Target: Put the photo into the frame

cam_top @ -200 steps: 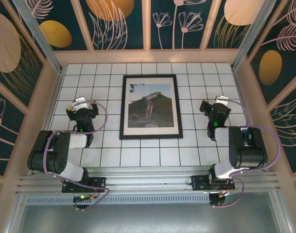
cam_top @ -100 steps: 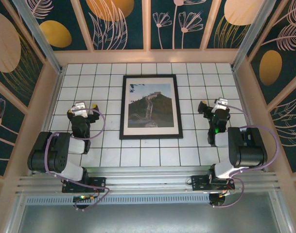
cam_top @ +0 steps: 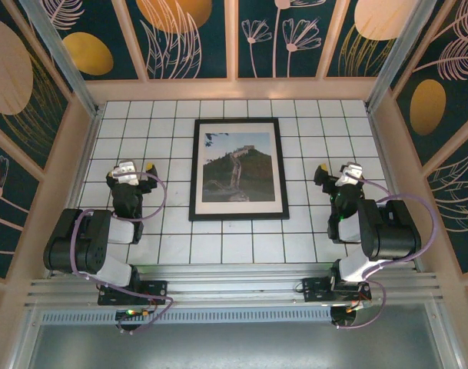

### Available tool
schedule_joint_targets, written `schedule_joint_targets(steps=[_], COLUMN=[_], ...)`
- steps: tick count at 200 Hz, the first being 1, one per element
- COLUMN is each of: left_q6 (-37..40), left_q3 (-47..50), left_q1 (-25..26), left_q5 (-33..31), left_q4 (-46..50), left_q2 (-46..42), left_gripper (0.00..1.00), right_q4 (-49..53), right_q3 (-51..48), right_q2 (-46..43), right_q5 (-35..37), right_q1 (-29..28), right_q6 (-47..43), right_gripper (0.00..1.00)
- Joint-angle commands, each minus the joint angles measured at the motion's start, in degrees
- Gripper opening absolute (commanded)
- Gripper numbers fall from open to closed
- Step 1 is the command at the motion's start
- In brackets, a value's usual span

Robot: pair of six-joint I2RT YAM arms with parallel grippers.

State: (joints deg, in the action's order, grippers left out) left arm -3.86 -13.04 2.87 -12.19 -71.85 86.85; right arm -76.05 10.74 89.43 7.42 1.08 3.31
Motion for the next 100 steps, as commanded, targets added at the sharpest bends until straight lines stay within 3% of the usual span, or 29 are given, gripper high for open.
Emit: schedule_joint_targets(steps=[1,100], left_q6=[0.2,0.2], left_q3=[0.2,0.2], left_q1=[-0.5,-0.5], left_q5=[0.3,0.3], left_q4=[-2.6,-2.6], left_q2=[0.2,0.2], left_gripper=[0.99,0.99], right_q4=[-3.6,-3.4], right_q3=[-0.1,0.1], right_q2=[0.2,0.3], right_q5=[1.4,1.4], right_q1=[-0.3,-0.8], right_q6=[-0.4,-0.9], right_gripper=[0.99,0.99])
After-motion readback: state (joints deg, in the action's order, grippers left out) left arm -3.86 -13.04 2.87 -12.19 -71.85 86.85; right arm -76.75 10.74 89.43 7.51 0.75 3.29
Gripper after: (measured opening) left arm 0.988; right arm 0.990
